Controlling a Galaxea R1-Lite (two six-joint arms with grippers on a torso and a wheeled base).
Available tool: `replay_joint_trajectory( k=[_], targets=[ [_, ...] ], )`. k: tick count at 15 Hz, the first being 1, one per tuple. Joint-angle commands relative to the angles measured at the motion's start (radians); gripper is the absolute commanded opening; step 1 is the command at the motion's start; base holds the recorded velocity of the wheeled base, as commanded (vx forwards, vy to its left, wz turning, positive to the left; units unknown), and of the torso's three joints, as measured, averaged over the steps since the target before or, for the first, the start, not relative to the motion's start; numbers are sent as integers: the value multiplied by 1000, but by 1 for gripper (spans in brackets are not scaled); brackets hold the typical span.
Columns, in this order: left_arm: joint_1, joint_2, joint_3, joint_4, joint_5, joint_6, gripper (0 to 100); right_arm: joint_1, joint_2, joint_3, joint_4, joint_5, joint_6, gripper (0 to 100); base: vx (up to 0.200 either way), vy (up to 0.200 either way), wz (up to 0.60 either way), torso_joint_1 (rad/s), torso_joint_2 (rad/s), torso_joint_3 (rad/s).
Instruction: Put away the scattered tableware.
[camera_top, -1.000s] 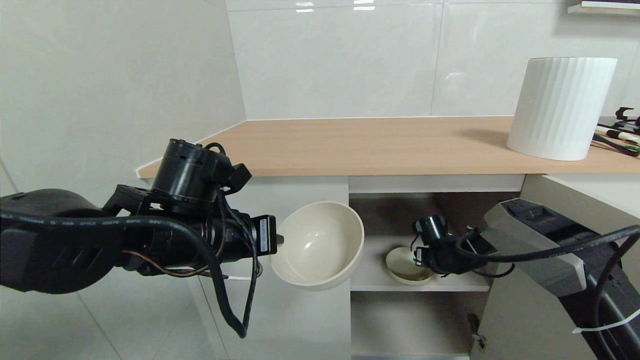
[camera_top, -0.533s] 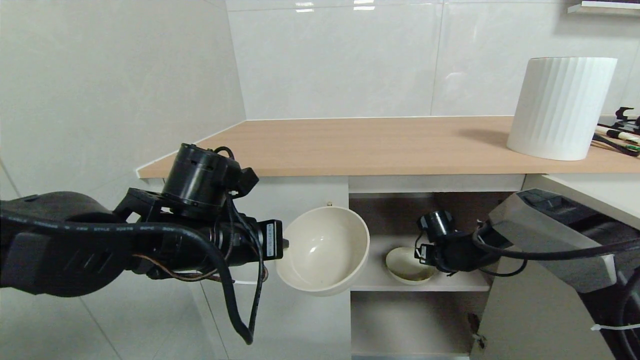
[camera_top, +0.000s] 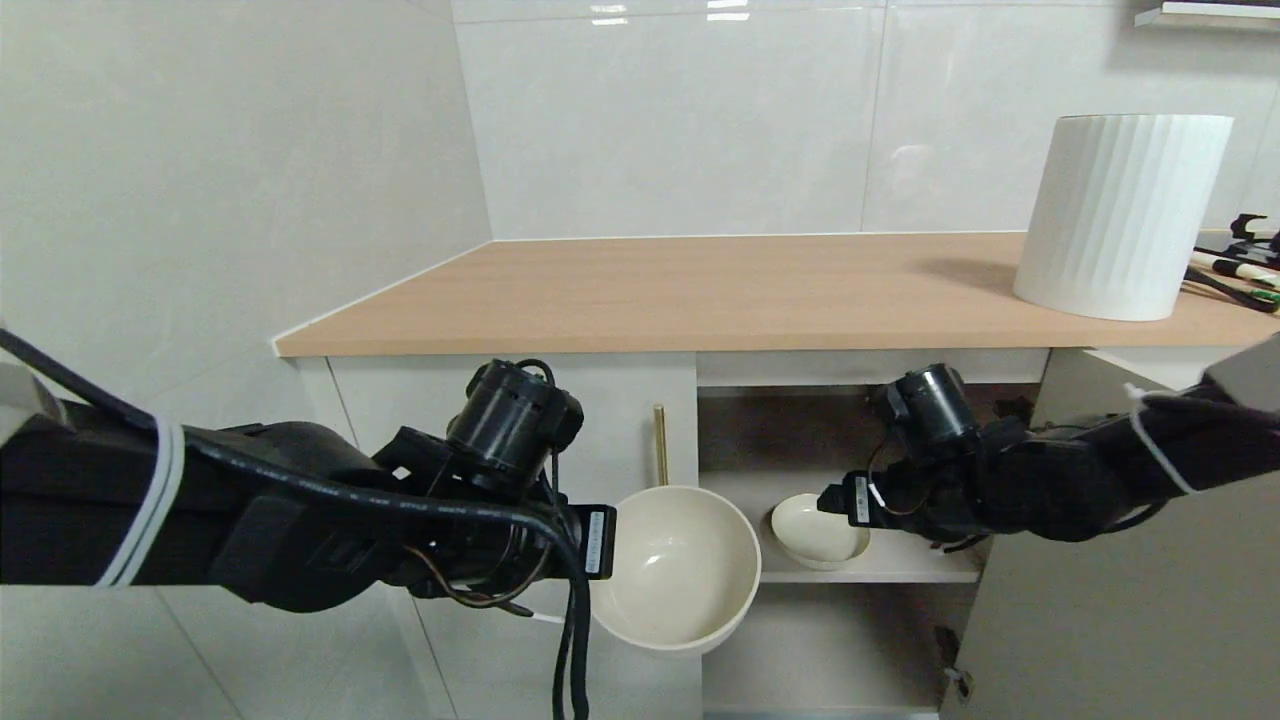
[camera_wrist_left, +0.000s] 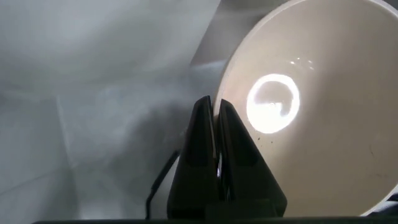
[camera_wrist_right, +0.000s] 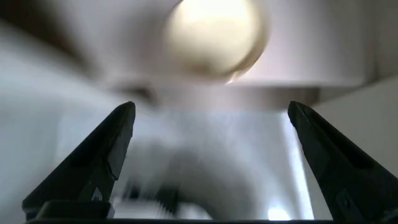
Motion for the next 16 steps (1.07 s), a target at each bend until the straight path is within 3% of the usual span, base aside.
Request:
replay_joint_trajectory(
  k=[1,3,8,16],
  targets=[
    [-7,33,-4,19,7,1,0,109,-240,35,144,137,-3,100,0,0,0,0,0,0],
    [-11,33,1,30,16,37,0,177,-278,43,175,175,-2,100,0,0,0,0,0,0],
    [-37,31,8,30,38,40,0,280,-227,75,172,172,1,100,0,0,0,0,0,0],
    [-76,24,22,28,38,41,0,286,-120,63,144,160,17,100,0,0,0,0,0,0]
  ],
)
